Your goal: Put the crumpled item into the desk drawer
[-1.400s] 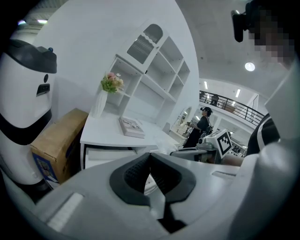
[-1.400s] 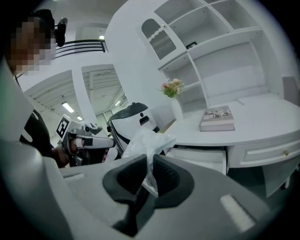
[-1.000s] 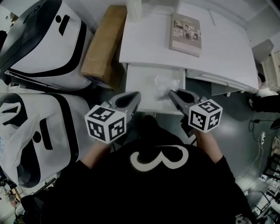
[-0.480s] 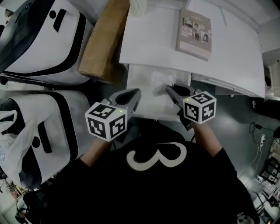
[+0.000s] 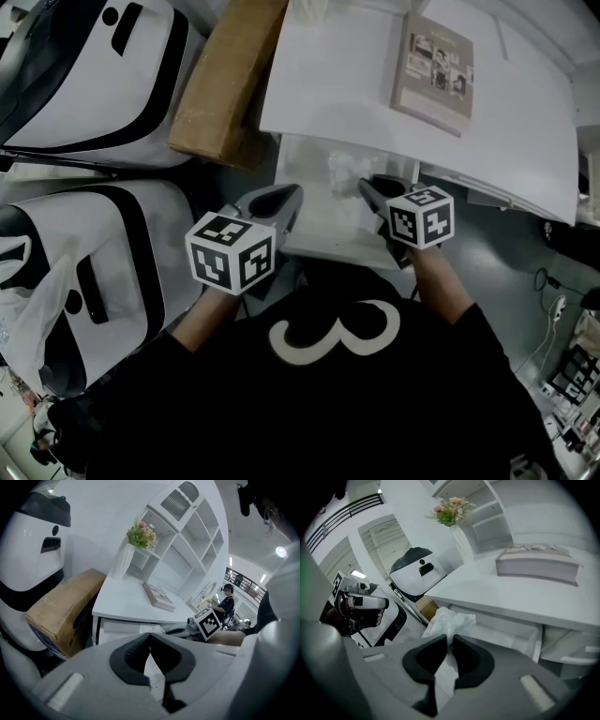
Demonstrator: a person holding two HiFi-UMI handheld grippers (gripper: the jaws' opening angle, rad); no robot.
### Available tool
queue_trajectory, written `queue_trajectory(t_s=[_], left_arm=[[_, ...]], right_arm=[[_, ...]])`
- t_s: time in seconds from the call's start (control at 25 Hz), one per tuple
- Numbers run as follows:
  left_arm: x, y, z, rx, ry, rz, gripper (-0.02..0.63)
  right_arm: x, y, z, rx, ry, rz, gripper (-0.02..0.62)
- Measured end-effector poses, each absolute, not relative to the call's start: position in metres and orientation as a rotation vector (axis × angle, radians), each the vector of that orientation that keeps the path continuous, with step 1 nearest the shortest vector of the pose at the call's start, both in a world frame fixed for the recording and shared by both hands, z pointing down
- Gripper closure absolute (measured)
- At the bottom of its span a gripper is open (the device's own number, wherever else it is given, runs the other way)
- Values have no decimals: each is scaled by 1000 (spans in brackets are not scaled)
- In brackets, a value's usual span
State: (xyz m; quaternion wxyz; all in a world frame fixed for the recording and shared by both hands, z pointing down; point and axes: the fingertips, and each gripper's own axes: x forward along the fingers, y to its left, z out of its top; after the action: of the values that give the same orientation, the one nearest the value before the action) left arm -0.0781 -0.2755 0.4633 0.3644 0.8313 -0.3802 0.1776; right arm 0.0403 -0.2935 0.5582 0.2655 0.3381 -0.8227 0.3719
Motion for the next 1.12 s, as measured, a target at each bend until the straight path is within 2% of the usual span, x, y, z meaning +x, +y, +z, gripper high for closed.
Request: queue_trajectory(t_s=[1.12], left_arm=[[-76, -286, 511, 2017, -976, 546, 595]], right_arm=[[47, -294, 704, 841, -1956, 1107, 546]])
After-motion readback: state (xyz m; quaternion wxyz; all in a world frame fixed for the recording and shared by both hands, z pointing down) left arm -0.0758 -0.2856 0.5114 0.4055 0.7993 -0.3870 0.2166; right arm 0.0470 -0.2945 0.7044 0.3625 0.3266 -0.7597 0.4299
